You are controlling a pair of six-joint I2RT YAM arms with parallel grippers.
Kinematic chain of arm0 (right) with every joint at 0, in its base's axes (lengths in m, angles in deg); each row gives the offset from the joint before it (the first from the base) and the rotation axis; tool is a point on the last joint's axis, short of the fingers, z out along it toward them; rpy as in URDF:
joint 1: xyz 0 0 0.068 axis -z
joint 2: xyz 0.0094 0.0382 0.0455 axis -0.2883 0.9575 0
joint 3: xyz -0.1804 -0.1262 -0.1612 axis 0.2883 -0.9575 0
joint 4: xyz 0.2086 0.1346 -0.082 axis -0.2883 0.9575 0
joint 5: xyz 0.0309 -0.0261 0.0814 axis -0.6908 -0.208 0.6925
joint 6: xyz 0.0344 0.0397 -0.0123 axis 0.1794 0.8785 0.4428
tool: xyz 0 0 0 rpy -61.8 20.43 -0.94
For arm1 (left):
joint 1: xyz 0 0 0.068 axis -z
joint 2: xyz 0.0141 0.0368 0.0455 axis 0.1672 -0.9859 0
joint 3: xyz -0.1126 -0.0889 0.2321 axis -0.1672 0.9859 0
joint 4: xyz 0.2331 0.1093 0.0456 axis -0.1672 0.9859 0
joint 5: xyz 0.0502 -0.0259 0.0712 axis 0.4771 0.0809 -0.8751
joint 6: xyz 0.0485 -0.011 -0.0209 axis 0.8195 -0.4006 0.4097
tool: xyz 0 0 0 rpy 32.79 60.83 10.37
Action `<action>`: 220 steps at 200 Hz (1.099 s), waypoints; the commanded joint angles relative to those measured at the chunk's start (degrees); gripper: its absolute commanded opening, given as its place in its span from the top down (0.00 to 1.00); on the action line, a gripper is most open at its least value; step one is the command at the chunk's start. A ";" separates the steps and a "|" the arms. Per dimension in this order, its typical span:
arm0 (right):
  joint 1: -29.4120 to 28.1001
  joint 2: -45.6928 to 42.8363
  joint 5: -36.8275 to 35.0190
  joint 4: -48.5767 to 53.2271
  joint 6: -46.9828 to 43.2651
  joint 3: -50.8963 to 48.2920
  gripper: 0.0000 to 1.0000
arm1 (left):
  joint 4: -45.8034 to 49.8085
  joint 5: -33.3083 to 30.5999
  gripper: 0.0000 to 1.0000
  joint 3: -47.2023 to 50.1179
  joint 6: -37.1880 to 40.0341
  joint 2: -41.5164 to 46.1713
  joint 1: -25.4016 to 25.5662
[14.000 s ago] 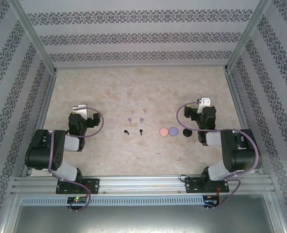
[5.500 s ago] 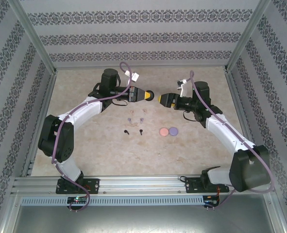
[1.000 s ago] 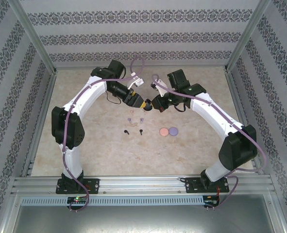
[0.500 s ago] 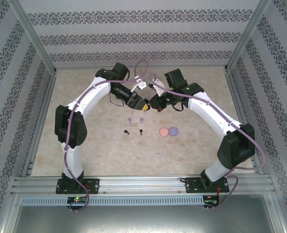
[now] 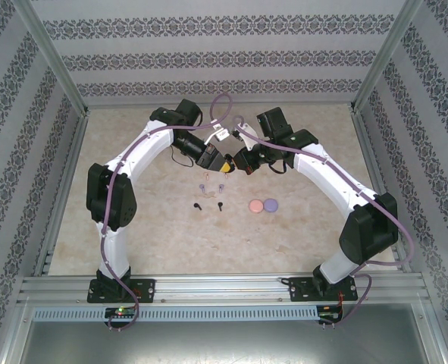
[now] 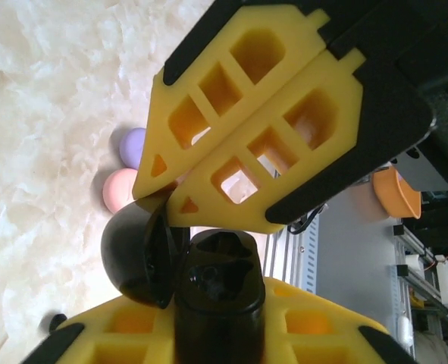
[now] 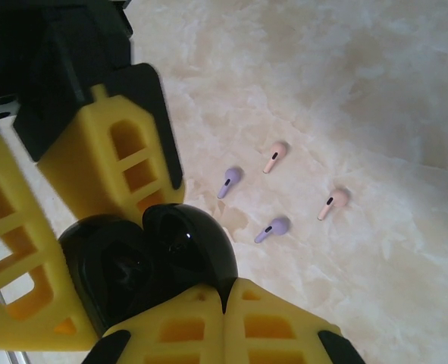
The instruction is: Insert the wireless bluetooth earbuds into the charging case
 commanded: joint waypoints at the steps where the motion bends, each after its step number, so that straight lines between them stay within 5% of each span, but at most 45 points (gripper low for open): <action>1: -0.63 0.33 -0.89 -0.95 0.26 1.50 1.00 | 2.08 2.07 0.90 -0.29 1.90 -0.73 0.40; 15: -0.63 -0.51 -2.20 -1.81 1.18 1.20 0.88 | 1.87 1.99 1.00 -0.10 1.88 -0.70 0.40; 37: -0.14 -3.52 -3.64 -2.55 2.88 0.40 0.60 | -1.85 1.24 1.00 2.30 -0.02 0.87 -0.17; 77: 1.44 -11.88 -4.32 -2.48 7.98 -4.09 0.33 | -14.09 0.08 1.00 9.44 -7.39 6.92 -4.67; 144: -4.01 -15.55 -15.32 -4.13 24.95 -13.54 0.26 | -38.72 -12.67 1.00 26.83 -20.64 23.53 -8.58; 164: -9.58 -11.76 -21.08 -3.00 25.68 -13.04 0.25 | -44.53 -18.65 1.00 31.30 -23.17 28.60 -8.71; 220: -17.44 3.34 -20.83 -5.47 31.54 -9.33 0.33 | -56.92 -36.31 1.00 40.56 -27.77 39.63 -8.74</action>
